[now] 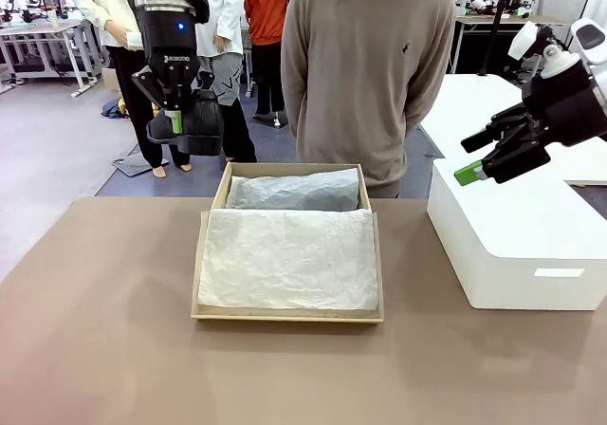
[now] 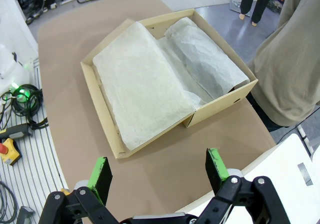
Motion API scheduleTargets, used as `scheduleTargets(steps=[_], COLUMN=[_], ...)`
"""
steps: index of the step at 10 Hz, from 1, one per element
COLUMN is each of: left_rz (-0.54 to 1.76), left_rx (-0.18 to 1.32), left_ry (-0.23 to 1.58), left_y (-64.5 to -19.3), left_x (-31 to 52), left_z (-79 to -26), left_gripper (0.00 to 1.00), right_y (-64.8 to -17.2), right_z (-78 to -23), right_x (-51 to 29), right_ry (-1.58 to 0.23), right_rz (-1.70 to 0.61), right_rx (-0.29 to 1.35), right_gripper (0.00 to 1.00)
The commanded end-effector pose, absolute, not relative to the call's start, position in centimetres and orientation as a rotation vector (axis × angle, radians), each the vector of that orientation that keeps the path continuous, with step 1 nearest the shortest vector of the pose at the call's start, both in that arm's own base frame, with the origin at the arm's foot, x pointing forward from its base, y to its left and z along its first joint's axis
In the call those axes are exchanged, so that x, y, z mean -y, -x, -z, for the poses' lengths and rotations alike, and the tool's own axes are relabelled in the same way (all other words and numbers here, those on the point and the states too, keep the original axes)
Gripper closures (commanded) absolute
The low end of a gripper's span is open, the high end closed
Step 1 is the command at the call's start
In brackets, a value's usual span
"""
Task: Pack the shoes into the box.
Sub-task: Place the other shoe of the Shoes into the Shoes Box.
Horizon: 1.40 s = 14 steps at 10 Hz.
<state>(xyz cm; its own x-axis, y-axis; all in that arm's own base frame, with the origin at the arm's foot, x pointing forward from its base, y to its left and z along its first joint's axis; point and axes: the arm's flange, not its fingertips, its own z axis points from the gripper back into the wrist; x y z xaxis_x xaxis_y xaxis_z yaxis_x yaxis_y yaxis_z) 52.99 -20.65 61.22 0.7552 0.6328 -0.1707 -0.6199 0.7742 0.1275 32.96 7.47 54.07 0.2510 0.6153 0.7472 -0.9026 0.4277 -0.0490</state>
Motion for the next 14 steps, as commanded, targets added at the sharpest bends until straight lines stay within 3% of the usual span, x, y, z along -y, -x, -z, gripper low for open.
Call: scheduleTargets(steps=[1,5,9,14], left_rz=[-0.672,-0.680,-0.976,-1.252], left_rx=[-0.221,-0.215,-0.206,-0.045], left_ry=[-0.061,-0.066,-0.065,-0.041], left_y=[-53.0,-53.3,-51.8,-51.5], left_x=[19.9,20.3,27.8,35.2], left_z=[-61.4,-60.9,-63.0,-60.6], left_gripper=[1.00,1.00,1.00,1.00], right_y=[-33.4,-33.4,-33.4,-33.4], right_z=[-54.1,-54.1,-54.1,-54.1], right_x=[-7.4,-7.4,-7.4,-7.4], right_ry=[-0.458,-0.458,-0.458,-0.458], right_rz=[-1.100,-1.100,-1.100,-1.100], right_rx=[0.802,0.802,0.802,0.802], right_gripper=[0.00,0.00,0.00,0.00])
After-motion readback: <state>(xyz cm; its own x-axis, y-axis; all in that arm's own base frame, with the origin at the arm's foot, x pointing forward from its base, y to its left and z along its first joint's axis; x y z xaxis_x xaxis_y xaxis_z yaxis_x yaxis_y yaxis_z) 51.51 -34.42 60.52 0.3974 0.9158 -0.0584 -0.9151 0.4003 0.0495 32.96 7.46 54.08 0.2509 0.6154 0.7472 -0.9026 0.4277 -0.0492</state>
